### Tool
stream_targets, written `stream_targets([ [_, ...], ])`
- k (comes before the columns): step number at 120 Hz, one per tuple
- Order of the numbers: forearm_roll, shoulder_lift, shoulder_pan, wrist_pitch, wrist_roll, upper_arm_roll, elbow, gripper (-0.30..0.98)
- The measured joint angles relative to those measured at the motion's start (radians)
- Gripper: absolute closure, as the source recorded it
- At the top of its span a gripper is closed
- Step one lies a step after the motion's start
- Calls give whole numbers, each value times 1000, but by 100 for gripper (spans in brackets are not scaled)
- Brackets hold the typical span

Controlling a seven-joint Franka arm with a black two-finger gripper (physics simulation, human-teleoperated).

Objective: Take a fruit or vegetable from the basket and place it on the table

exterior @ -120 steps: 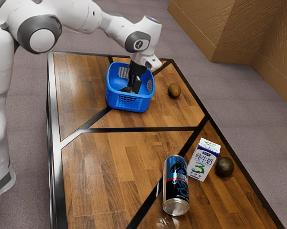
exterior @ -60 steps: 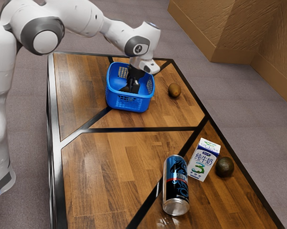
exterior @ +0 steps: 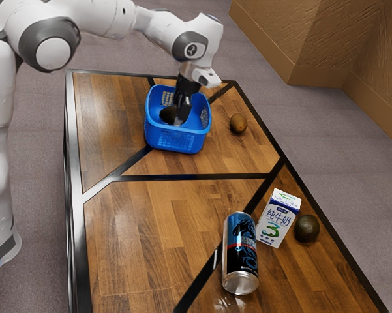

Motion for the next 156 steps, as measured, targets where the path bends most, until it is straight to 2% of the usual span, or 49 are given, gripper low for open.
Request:
stream_targets([
  [12, 22, -40, 3, -104, -5, -5, 65, 32],
  [18, 33, -55, 29, -160, -11, -49, 135, 32],
  [39, 64, -100, 103, -282, -65, -392, 314, 35],
  [45, 76, -94, 76, -298, -89, -470, 328, 35],
  [52, 86, -80, -7, -303, -115, -508, 331, 35],
  [59, 93, -63, -101, -302, -138, -505, 328, 35],
  [65, 96, -50, -141, -293, -155, -484, 324, 36],
  [88, 109, -29, 22, -273, -210, -464, 322, 37],
  [108, 133, -28, -19, -275, -247, -463, 324, 37],
  [136, 139, 9, -11, -268, -286, -462, 326, 34],
  [156, 140, 46, -11, -256, -306, -460, 324, 37],
])
